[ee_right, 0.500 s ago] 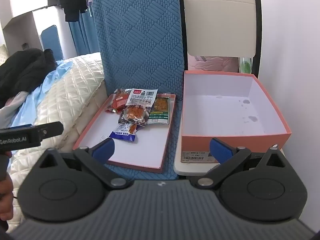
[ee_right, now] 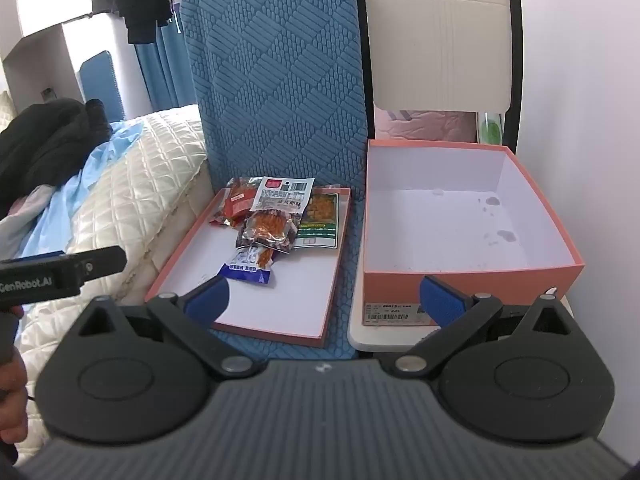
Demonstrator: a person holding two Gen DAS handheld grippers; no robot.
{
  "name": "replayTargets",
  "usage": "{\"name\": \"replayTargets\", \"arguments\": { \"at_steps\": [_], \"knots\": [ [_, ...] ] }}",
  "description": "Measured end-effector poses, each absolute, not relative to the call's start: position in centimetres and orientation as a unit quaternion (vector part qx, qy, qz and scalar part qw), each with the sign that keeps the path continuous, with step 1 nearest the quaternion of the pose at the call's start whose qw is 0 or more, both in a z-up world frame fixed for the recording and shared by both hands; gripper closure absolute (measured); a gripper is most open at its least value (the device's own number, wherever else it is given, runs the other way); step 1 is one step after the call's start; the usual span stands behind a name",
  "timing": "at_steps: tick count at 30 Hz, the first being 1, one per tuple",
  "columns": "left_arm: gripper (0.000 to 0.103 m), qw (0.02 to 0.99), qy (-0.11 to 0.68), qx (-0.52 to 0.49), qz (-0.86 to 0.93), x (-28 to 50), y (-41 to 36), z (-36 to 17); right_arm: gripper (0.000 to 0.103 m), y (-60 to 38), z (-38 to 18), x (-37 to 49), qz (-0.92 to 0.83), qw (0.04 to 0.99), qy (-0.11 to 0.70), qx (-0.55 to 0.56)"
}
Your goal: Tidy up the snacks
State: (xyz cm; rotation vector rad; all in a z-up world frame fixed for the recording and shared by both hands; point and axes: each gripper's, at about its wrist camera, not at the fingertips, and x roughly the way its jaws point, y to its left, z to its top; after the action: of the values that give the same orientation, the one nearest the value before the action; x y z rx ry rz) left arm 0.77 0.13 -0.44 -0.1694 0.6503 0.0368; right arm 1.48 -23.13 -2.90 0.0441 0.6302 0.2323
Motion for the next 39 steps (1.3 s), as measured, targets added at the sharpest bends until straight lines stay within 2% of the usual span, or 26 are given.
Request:
{"name": "replayTargets", "arguments": {
  "at_steps": [39],
  "knots": [
    [0.0, 0.938, 0.333, -0.09, 0.015, 0.4, 0.4, -1.7, 0.0, -23.0, -3.4, 1.6, 0.103, 0.941, 0.321, 0.016]
  ]
}}
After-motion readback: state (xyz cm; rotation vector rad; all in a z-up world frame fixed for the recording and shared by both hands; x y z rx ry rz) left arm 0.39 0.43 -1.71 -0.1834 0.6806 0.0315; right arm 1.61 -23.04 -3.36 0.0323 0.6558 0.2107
